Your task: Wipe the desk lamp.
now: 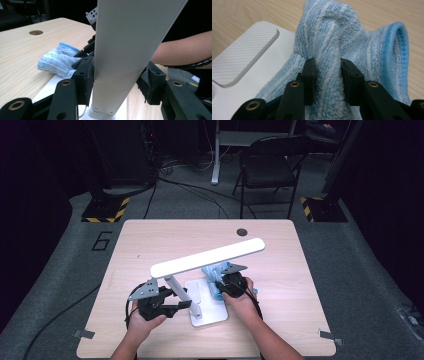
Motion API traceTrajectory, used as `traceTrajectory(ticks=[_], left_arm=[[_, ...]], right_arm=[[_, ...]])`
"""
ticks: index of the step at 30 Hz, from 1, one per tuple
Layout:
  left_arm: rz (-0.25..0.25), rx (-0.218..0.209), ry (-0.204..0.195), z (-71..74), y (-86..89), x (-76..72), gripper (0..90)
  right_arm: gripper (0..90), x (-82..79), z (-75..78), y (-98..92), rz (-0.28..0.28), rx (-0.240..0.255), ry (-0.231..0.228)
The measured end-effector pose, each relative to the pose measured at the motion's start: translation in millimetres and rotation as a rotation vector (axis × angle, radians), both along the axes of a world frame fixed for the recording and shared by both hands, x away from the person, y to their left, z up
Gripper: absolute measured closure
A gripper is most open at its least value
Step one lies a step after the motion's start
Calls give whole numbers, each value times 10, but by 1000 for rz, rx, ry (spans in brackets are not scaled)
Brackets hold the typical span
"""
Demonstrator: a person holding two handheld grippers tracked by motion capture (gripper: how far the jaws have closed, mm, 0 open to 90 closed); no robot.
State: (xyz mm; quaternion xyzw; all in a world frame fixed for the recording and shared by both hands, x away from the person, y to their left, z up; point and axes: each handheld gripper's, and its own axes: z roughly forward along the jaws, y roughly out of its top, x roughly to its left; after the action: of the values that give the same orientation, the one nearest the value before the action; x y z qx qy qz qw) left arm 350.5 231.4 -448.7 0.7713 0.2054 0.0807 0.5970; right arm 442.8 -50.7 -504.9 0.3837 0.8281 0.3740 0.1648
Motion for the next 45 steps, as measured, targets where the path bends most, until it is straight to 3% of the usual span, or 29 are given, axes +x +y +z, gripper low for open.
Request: traceTrajectory(ticks=[5,9,11,14,17,20,22,25,27,29,33,35,39,45], left_arm=[[37,43,-41,28,-60,-48,523],[71,53,-45,32,-94,-63,527],[77,49,-50,30,-107,-56,527],[87,54,-51,32,-113,-63,528],[93,53,-56,32,-118,-60,528],[96,61,-56,31,-110,-63,528],[89,48,-59,22,-110,-54,526],[79,47,-49,21,-99,-44,523],[72,32,-44,11,-101,-35,521],[71,29,-43,10,-101,-27,518],[50,22,-35,-2,-122,-6,511],[61,44,-55,12,-144,-25,518],[81,62,-70,20,-171,-49,526],[82,64,-61,25,-172,-58,527]], right_arm=[[660,1,43,-36,-3,-22,-54],[661,28,88,-147,-47,-42,-62],[661,37,97,-191,-65,-45,-44],[661,56,81,-237,-61,-86,-57],[640,75,30,-255,-54,-110,-28],[527,106,-30,-250,-70,-86,7],[459,117,-26,-250,-99,-24,3],[435,149,-43,-246,-127,52,15],[460,167,-70,-206,-135,36,28],[501,166,-86,-158,-127,-8,1],[628,160,-83,-86,-101,-39,-13],[664,149,-80,-71,-83,-46,-8],[697,127,-78,-90,-71,-30,5],[705,-12,-46,-148,-26,-59,21]])
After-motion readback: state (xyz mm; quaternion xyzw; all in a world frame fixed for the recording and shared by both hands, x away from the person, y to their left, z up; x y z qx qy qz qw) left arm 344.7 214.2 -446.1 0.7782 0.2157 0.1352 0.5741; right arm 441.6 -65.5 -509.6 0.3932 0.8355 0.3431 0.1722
